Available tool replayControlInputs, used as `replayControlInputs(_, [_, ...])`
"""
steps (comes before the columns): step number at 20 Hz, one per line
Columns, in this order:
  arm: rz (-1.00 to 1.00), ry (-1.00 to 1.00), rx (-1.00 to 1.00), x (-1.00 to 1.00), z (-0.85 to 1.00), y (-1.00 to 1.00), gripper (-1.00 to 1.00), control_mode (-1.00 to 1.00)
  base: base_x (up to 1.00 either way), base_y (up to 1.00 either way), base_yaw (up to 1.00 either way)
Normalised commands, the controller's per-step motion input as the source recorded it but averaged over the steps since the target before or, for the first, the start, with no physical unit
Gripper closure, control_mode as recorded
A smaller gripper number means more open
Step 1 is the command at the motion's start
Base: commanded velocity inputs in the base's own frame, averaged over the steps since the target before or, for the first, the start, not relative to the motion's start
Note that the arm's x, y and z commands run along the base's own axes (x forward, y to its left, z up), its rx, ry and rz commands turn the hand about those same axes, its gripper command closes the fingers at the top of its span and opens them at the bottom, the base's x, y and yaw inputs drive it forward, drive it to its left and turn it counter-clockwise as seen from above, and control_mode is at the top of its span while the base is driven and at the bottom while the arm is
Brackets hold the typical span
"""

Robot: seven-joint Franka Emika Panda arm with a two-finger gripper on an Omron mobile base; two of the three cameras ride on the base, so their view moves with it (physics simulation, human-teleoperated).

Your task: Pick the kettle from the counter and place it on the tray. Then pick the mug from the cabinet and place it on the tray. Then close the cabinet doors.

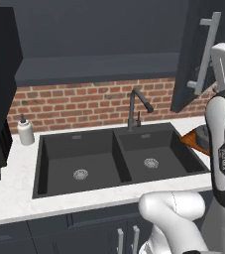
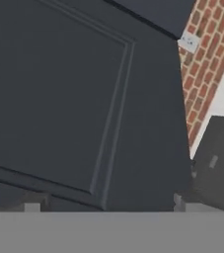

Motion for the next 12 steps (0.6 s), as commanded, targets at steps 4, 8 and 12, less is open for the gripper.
replayControlInputs(4, [0.1,0.04,0.0,0.86,-0.08,0.47,-1.0,-1.0,0.0,0.0,0.0])
replayControlInputs(8, [0.07,0.0,0.01,0.93,0.0,0.21,-1.0,-1.0,0.0,0.0,0.0])
replayControlInputs(12, [0.01,0.0,0.0,0.87,0.0,0.05,-1.0,-1.0,0.0,0.0,0.0])
